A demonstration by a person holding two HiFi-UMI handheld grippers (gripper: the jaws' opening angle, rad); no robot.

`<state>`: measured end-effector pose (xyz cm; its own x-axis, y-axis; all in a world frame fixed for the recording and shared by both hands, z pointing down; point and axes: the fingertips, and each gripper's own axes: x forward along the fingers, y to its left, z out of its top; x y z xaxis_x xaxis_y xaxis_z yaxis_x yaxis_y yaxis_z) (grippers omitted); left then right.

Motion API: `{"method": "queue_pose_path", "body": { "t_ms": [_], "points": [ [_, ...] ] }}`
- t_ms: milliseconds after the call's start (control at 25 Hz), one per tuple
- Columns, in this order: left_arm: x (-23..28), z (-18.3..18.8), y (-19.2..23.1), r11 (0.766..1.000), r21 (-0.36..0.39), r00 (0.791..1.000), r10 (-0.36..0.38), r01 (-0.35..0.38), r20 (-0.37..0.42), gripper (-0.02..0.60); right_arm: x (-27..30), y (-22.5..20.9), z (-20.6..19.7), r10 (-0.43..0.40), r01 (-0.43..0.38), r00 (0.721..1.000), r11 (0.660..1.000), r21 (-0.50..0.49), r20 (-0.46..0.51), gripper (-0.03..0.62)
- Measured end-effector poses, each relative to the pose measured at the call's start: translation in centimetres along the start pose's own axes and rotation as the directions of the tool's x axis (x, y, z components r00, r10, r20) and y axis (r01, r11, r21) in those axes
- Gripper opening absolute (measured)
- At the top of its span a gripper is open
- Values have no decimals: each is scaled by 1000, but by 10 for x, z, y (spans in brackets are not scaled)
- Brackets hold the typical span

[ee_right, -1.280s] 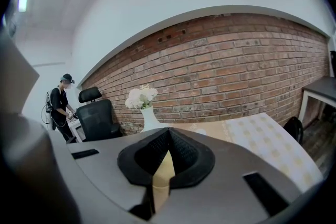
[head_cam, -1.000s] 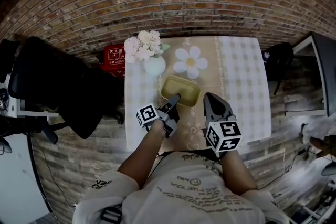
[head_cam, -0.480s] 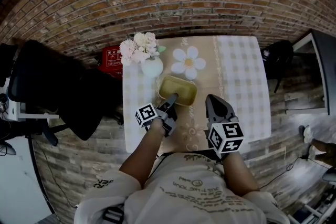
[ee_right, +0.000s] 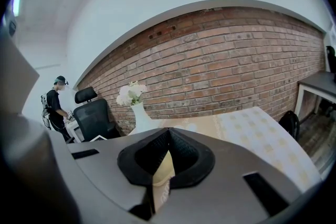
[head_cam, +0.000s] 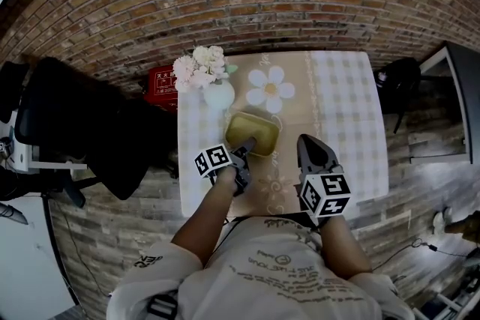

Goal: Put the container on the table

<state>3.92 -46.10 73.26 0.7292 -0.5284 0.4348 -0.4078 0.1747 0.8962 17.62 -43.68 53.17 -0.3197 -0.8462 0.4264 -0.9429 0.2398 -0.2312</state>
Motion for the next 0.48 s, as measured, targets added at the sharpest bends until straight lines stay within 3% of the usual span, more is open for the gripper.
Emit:
{"method": "queue_pose_path", "body": {
  "t_ms": [280, 400, 480],
  "points": [
    [-6, 3, -7, 976, 210, 998, 62, -63, 9, 220, -4, 2, 3, 0, 0, 1000, 1000, -6, 10, 3],
    [-11, 6, -10, 950, 297, 996, 90, -92, 22, 235, -4, 5, 4, 5, -5, 1000, 1000, -12, 12, 2],
    [-15, 8, -6, 923, 356, 989, 146, -149, 36, 239, -3, 7, 5, 9, -9, 1000, 1000, -18, 13, 3]
  ]
}}
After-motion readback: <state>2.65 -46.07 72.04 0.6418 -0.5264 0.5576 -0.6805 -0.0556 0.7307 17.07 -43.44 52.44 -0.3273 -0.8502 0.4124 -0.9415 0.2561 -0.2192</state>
